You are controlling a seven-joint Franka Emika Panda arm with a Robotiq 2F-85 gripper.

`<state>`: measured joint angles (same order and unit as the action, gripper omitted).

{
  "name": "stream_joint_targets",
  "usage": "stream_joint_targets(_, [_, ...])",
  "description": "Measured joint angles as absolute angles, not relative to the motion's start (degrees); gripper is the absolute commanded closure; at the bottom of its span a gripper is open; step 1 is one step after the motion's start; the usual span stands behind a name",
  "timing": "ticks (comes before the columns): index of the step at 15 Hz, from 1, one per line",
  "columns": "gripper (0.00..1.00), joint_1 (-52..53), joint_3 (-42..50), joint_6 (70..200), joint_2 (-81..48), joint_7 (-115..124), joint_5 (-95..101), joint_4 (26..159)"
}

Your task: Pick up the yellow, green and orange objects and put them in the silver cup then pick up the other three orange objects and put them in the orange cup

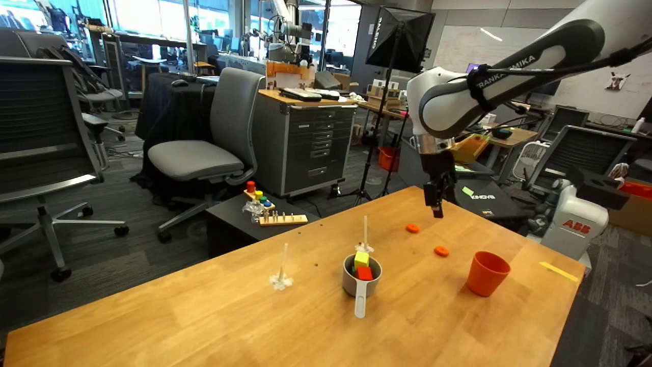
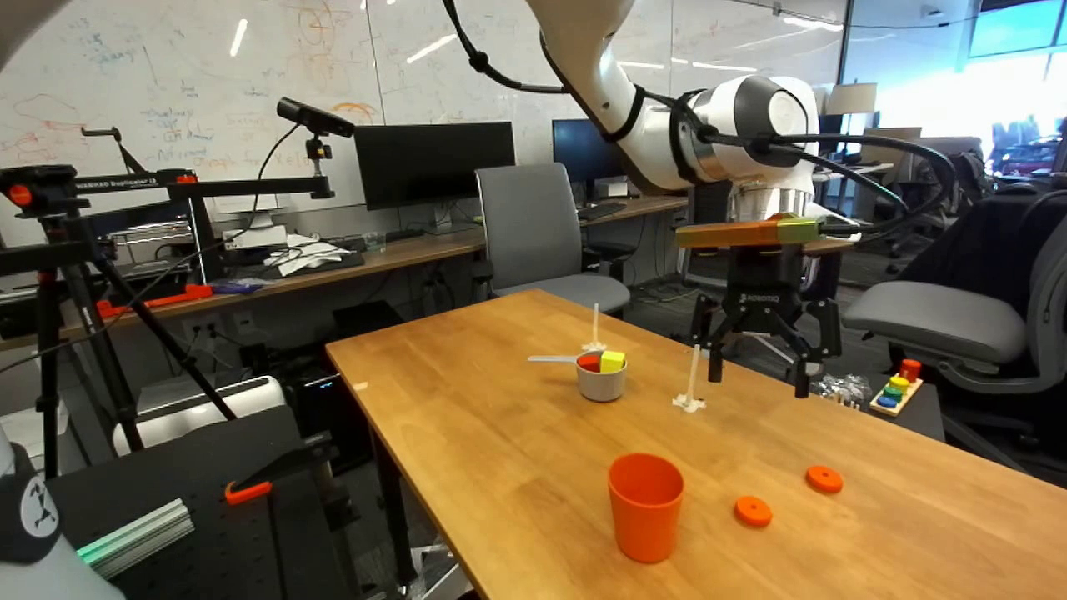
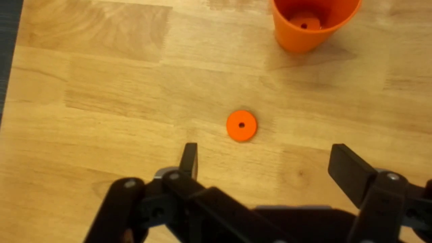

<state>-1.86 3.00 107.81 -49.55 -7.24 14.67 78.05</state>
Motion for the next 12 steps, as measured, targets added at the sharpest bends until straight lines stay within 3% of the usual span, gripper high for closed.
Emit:
stream_joint_targets(3, [0.00, -3.33, 4.15, 113.12, -49.55, -5.21, 14.31, 77.95])
stream_joint_targets(12, [0.00, -5.38, 4.18, 113.33, -50.57, -4.89, 11.32, 74.63])
